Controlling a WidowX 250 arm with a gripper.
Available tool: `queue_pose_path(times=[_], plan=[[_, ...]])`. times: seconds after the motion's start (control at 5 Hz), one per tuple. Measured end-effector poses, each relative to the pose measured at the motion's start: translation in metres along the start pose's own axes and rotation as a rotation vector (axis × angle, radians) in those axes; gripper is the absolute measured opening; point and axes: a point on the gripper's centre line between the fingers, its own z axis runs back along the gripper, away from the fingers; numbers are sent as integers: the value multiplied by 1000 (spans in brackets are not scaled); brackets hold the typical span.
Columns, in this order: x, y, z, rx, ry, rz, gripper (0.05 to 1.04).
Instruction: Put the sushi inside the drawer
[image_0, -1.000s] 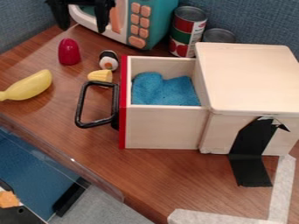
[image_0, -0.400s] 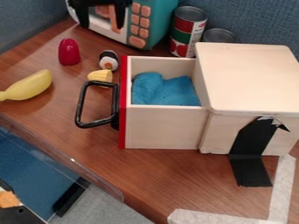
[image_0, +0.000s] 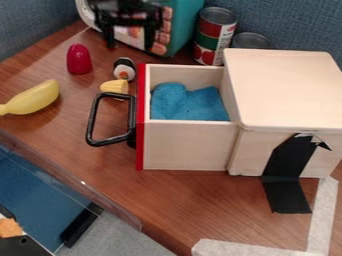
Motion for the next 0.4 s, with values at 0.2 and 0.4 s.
queue_pose_path(times=[0.2, 0.4], plan=[[10, -6, -4, 18, -20, 16, 1000], [14, -2, -21, 60, -22, 22, 1001]])
